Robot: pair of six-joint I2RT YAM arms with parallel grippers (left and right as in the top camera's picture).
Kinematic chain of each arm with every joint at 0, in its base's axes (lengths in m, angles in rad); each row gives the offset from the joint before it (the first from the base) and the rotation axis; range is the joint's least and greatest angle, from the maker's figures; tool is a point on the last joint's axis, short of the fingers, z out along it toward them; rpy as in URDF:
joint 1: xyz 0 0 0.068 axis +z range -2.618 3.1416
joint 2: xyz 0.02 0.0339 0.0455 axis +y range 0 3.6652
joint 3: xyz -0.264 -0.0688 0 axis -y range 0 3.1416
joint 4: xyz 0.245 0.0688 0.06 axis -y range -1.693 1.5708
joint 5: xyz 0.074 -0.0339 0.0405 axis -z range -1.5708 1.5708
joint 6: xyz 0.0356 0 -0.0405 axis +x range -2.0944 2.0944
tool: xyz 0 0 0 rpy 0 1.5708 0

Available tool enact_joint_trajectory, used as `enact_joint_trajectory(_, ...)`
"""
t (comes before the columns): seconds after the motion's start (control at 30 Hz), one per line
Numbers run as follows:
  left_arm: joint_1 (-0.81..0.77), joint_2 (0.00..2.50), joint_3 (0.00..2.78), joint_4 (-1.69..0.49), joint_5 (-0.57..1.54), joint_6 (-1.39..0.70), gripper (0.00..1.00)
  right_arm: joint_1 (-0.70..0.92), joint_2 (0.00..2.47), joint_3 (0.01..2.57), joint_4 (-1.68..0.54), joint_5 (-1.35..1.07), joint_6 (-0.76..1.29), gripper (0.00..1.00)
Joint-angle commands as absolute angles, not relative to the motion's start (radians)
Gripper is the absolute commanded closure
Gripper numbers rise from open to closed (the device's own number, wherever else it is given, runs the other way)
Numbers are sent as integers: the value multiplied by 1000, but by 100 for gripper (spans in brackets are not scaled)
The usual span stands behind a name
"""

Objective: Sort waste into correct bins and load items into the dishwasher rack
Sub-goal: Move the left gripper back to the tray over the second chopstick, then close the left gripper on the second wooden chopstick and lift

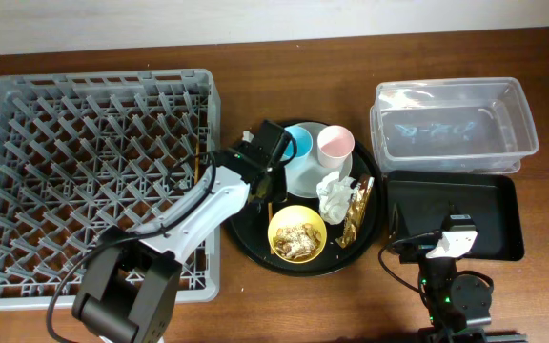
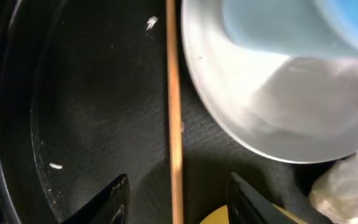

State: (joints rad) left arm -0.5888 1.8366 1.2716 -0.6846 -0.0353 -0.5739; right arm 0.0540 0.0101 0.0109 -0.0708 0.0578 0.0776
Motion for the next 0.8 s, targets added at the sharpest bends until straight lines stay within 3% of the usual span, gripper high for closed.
enact_joint_trajectory(0.0,-593,1825,1182,-636,-49,-615,53,59,6,6,-78,56,78,1)
enact_joint_trajectory(0.33,-583,1826,1052,-466,-34,-663,55,59,6,6,-78,56,78,1)
enact_joint_trajectory(0.4,-583,1829,1019,-412,-34,-663,58,59,6,6,-78,56,78,1)
enact_joint_trajectory(0.53,-583,1829,1008,-396,-34,-663,76,59,6,6,-78,56,78,1)
enact_joint_trajectory(0.77,-582,1782,1015,-396,-39,-662,89,59,6,6,-78,56,78,1)
